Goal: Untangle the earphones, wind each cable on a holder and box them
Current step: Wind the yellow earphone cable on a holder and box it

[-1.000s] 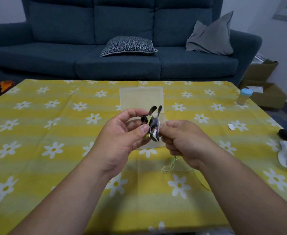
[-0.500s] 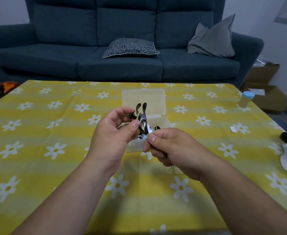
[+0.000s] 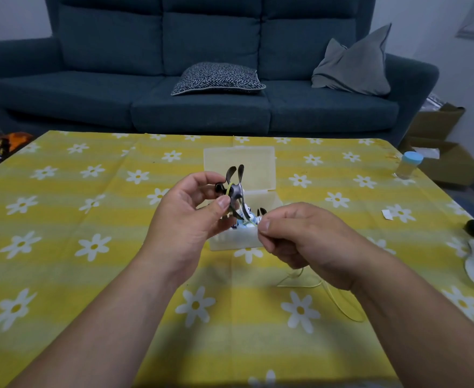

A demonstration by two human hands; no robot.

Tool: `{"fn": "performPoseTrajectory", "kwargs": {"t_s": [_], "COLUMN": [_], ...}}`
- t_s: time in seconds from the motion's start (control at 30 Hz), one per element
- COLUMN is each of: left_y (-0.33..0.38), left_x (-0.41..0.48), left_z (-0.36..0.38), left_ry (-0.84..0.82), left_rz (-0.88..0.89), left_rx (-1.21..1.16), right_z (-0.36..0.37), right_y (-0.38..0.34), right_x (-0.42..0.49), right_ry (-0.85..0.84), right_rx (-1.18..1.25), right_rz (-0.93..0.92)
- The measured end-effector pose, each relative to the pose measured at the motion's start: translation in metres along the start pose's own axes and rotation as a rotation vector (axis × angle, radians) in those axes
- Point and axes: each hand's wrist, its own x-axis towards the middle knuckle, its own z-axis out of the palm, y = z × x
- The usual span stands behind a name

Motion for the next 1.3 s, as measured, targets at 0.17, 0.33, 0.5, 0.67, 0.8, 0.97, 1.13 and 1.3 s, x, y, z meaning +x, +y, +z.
{"fn": "performPoseTrajectory", "kwargs": {"t_s": [0.17, 0.33, 0.5, 0.67, 0.8, 0.97, 1.13, 1.3], "left_y": [-0.001, -0.001, -0.003, -0.004, -0.006, -0.006, -0.004, -0.003], "left_x": [-0.001, -0.003, -0.006, -0.005, -0.007, -0.014, -0.017, -0.018], "left_z": [0.000, 0.004, 0.010, 0.008, 0.009, 0.014, 0.019, 0.022], "left_ry": [-0.014, 0.007, -0.013, -0.039, -0.095, -0.245, -0.305, -0.283], "left_rz": [-0.051, -0.018, 0.012, 0.037, 0.036, -0.008, -0.036, -0.078], "left_rx": [0.012, 0.096, 0.136, 0.159, 0.187, 0.201, 0.163, 0.062], "right_z": [0.002, 0.009, 0.015, 0.004, -0.014, -0.027, -0.030, -0.020], "right_y": [0.001, 0.001, 0.002, -0.010, -0.018, -0.012, -0.001, 0.009], "right_x": [0.001, 0.001, 0.004, -0.004, -0.003, -0.001, 0.004, 0.012], "right_ry": [-0.028, -0.087, -0.132, -0.044, 0.233, 0.445, 0.609, 0.540], "right_rx": [-0.035, -0.033, -0.058, 0.066, 0.248, 0.173, 0.004, 0.051], "right_rz": [0.053, 0.042, 0.072, 0.024, -0.103, -0.145, -0.096, 0.057]}}
